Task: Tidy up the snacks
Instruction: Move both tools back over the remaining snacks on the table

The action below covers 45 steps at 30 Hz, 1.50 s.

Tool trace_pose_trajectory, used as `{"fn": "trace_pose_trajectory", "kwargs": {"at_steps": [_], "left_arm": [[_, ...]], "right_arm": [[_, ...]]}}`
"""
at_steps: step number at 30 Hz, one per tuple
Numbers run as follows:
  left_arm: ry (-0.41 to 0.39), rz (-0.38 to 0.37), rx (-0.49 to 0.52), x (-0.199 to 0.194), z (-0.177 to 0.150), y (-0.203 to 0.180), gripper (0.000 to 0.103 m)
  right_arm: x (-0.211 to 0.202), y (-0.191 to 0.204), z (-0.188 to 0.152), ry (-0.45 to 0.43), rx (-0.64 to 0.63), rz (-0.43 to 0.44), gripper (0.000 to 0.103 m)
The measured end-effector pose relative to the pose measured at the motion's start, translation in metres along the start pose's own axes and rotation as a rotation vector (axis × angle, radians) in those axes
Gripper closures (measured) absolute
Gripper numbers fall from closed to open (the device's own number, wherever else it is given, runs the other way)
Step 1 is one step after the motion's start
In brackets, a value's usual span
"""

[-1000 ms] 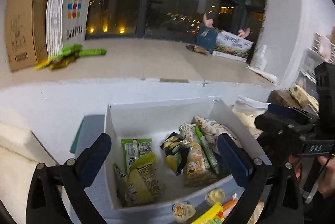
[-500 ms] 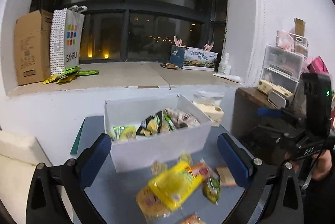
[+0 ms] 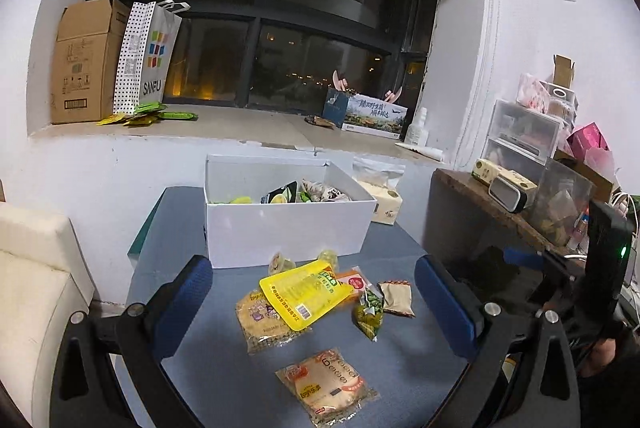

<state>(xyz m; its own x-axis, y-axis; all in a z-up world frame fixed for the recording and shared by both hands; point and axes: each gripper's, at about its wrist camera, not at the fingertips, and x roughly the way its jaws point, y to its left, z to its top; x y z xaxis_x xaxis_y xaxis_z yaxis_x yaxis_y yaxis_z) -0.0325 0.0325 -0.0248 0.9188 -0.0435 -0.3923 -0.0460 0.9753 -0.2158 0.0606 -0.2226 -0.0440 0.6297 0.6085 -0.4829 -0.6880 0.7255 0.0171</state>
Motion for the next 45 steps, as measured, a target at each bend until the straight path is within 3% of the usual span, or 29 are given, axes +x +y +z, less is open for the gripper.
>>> {"fn": "trace_pose_trajectory", "kwargs": {"at_steps": [4, 10, 22, 33, 41, 42, 45], "left_arm": [[-0.002, -0.006, -0.018, 0.000, 0.002, 0.002, 0.000], [0.007, 0.003, -0.024, 0.001, 0.000, 0.003, 0.000], [0.025, -0.006, -0.017, 0.006, -0.006, 0.003, 0.000], [0.043, -0.008, 0.007, 0.009, -0.010, -0.001, 0.000], [0.063, -0.005, 0.006, 0.012, -0.013, 0.000, 0.000], [0.065, -0.006, 0.006, 0.012, -0.013, 0.000, 0.000], [0.070, -0.007, 0.005, 0.013, -0.015, 0.000, 0.000]], "right_arm": [[0.003, 0.001, -0.013, 0.043, -0.050, -0.035, 0.000], [0.012, -0.006, -0.021, 0.088, -0.025, -0.054, 0.000], [0.043, -0.007, -0.032, 0.179, -0.020, -0.012, 0.000], [0.142, -0.013, -0.027, 0.326, -0.048, 0.076, 0.000], [0.196, -0.011, -0.044, 0.424, -0.039, 0.094, 0.000], [0.196, -0.010, -0.046, 0.418, -0.046, 0.084, 0.003], [0.199, -0.009, -0.048, 0.432, -0.040, 0.063, 0.047]]}}
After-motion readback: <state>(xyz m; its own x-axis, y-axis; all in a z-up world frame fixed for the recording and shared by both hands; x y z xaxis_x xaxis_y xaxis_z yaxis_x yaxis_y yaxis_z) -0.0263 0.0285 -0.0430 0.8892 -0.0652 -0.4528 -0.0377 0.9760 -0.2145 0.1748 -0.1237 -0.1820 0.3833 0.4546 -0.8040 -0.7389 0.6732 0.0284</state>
